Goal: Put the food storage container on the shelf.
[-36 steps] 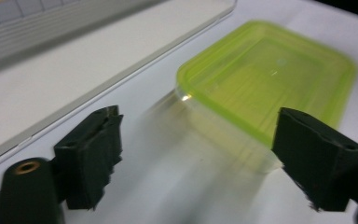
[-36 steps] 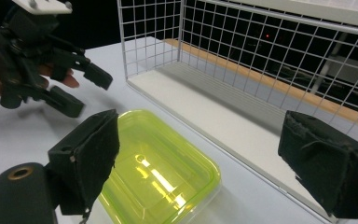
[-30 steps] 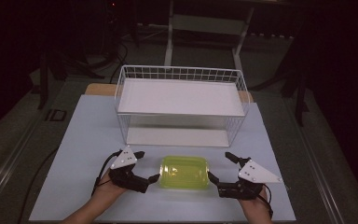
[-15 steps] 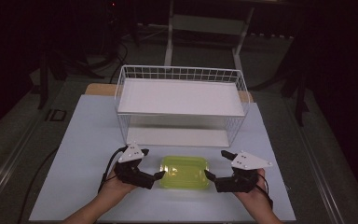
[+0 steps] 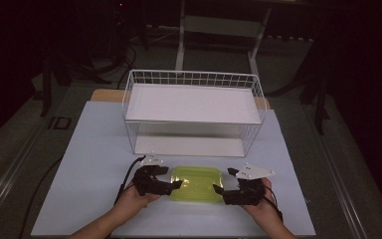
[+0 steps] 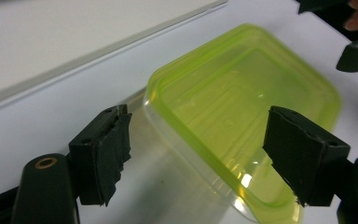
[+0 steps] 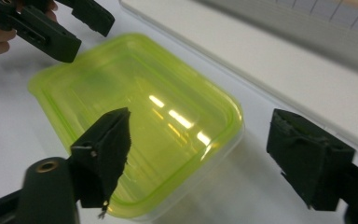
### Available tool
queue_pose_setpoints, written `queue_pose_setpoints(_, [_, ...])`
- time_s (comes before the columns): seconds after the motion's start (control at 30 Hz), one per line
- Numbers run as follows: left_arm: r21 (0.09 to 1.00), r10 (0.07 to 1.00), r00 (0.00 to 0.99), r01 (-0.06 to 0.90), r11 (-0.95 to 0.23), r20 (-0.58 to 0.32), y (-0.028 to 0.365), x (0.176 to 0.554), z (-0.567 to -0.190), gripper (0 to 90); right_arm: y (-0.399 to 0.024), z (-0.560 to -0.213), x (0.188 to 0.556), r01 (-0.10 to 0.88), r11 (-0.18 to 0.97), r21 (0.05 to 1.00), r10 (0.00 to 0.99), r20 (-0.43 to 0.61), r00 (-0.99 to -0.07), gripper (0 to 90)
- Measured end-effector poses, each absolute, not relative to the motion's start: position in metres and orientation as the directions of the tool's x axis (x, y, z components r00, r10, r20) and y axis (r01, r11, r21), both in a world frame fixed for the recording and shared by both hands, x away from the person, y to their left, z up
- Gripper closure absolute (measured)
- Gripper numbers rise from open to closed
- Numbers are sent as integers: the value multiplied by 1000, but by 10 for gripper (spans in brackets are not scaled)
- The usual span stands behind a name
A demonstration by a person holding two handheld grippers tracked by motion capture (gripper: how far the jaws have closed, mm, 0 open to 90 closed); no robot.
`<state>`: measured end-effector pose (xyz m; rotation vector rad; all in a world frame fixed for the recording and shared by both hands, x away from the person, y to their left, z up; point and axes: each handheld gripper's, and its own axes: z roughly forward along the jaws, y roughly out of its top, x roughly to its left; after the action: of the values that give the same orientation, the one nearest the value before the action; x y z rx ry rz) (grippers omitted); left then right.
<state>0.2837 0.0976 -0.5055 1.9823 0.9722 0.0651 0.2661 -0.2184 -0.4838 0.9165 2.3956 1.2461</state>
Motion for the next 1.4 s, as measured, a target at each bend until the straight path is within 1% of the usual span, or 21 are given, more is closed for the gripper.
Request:
queue_pose_setpoints(0.03, [733, 660, 678, 621, -277, -325, 97, 284, -507, 296, -220, -486, 268, 422, 419, 804, 663, 46, -747, 237])
queue_pose_setpoints(0.1, [726, 659, 674, 630, -276, -334, 97, 284, -510, 320, -220, -488, 269, 436, 417, 797, 667, 57, -743, 244])
queue_pose_setpoints(0.13, [726, 659, 674, 630, -276, -334, 97, 284, -510, 349, -220, -488, 269, 436, 417, 797, 667, 57, -743, 244])
queue_pose_setpoints(0.17, [720, 660, 669, 638, -273, -343, 98, 283, -512, 378, -220, -492, 272, 463, 420, 781, 676, 71, -733, 283])
queue_pose_setpoints(0.23, [715, 647, 677, 640, -282, -351, 98, 282, -514, 423, -220, -494, 273, 483, 423, 767, 680, 84, -728, 313])
queue_pose_setpoints(0.3, [713, 641, 681, 640, -287, -353, 99, 281, -516, 497, -220, -496, 274, 495, 425, 758, 687, 87, -722, 336])
queue_pose_setpoints(0.33, [713, 641, 681, 640, -287, -353, 99, 281, -516, 502, -220, -496, 274, 495, 425, 758, 687, 87, -722, 336])
queue_pose_setpoints(0.4, [720, 642, 682, 635, -280, -351, 101, 279, -516, 535, -220, -497, 275, 515, 430, 742, 693, 95, -715, 373])
queue_pose_setpoints(0.47, [727, 636, 690, 625, -284, -345, 101, 278, -516, 573, -220, -498, 276, 525, 432, 733, 696, 100, -711, 380])
queue_pose_setpoints(0.53, [728, 636, 692, 623, -287, -341, 100, 276, -515, 576, -220, -499, 277, 551, 425, 718, 696, 131, -706, 407])
queue_pose_setpoints(0.63, [721, 639, 687, 630, -288, -346, 100, 275, -514, 582, -219, -497, 276, 567, 418, 710, 702, 144, -697, 457])
queue_pose_setpoints(0.67, [718, 637, 687, 634, -289, -350, 100, 275, -514, 585, -218, -497, 276, 564, 422, 710, 697, 144, -702, 496])
queue_pose_setpoints(0.77, [714, 633, 687, 638, -289, -358, 100, 275, -514, 597, -217, -495, 274, 566, 426, 706, 703, 136, -698, 509])
queue_pose_setpoints(0.83, [713, 630, 687, 640, -287, -363, 101, 274, -514, 605, -217, -495, 274, 573, 423, 702, 704, 143, -695, 518])
queue_pose_setpoints(0.9, [717, 627, 693, 633, -292, -356, 101, 272, -513, 606, -218, -494, 275, 595, 407, 693, 707, 173, -686, 536])
queue_pose_setpoints(1.0, [714, 623, 696, 633, -298, -357, 101, 270, -512, 620, -216, -492, 272, 591, 410, 695, 710, 164, -685, 556])
queue_pose_setpoints(1.13, [716, 626, 703, 623, -314, -338, 100, 264, -509, 641, -216, -490, 269, 600, 397, 694, 712, 181, -679, 593])
queue_pose_setpoints(1.4, [705, 622, 702, 632, -320, -347, 99, 257, -506, 685, -217, -485, 266, 617, 378, 690, 706, 216, -674, 653])
